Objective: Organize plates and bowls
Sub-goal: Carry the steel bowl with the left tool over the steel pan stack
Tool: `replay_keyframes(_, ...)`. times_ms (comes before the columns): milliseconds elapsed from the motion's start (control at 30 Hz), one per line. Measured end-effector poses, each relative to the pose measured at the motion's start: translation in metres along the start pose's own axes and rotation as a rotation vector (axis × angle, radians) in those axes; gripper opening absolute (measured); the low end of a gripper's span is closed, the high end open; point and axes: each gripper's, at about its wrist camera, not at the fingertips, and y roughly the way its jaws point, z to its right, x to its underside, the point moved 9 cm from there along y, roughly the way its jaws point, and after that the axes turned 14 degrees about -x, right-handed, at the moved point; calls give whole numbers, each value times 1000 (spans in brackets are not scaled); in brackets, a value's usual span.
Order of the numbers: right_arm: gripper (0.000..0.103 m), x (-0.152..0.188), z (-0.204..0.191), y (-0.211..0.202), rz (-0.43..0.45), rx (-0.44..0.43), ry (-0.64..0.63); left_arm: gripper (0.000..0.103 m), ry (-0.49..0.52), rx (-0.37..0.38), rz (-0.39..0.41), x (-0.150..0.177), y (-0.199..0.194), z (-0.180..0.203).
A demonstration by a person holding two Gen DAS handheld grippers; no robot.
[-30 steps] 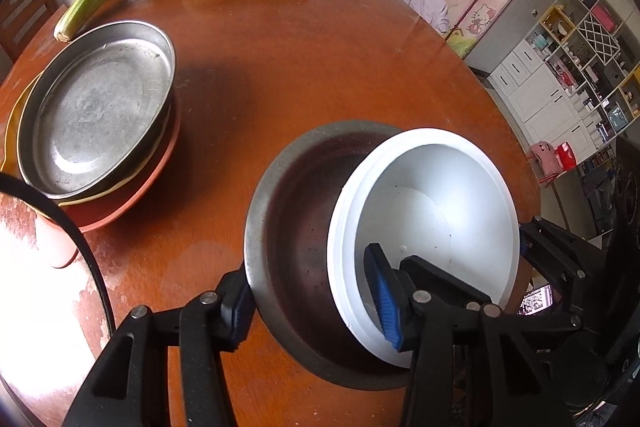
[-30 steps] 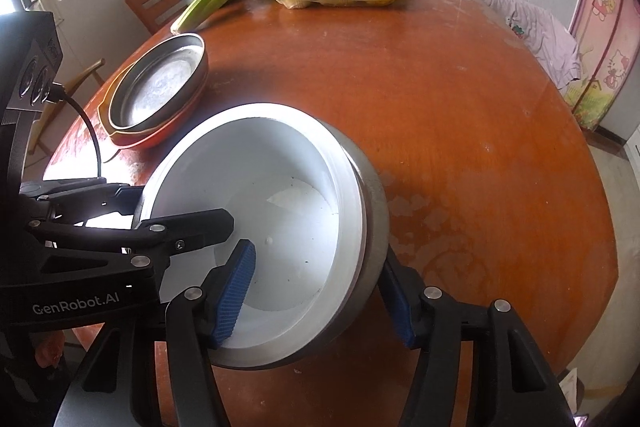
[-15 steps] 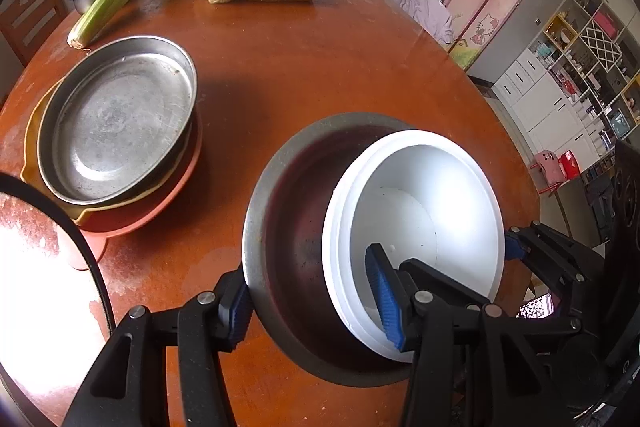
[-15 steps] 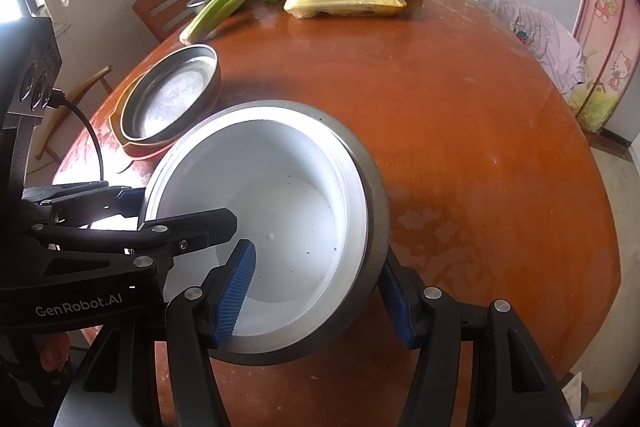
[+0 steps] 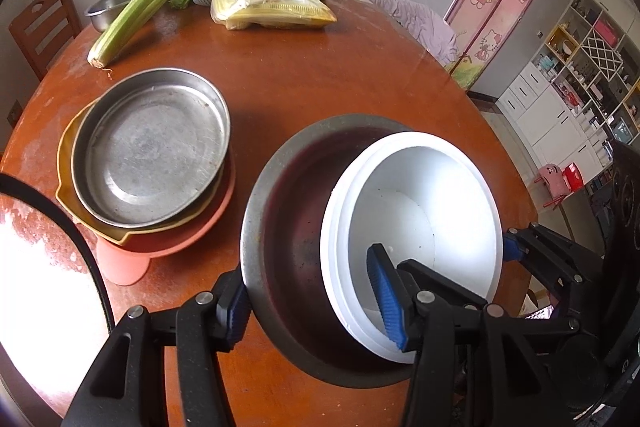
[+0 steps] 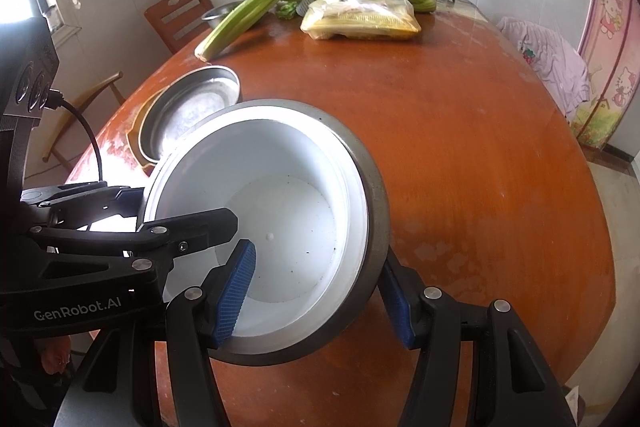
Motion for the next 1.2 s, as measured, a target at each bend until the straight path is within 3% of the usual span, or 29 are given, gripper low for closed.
replay_keyframes(1200, 62, -105, -98, 62, 17, -106, -184, 54, -188, -97, 102, -57, -25, -137)
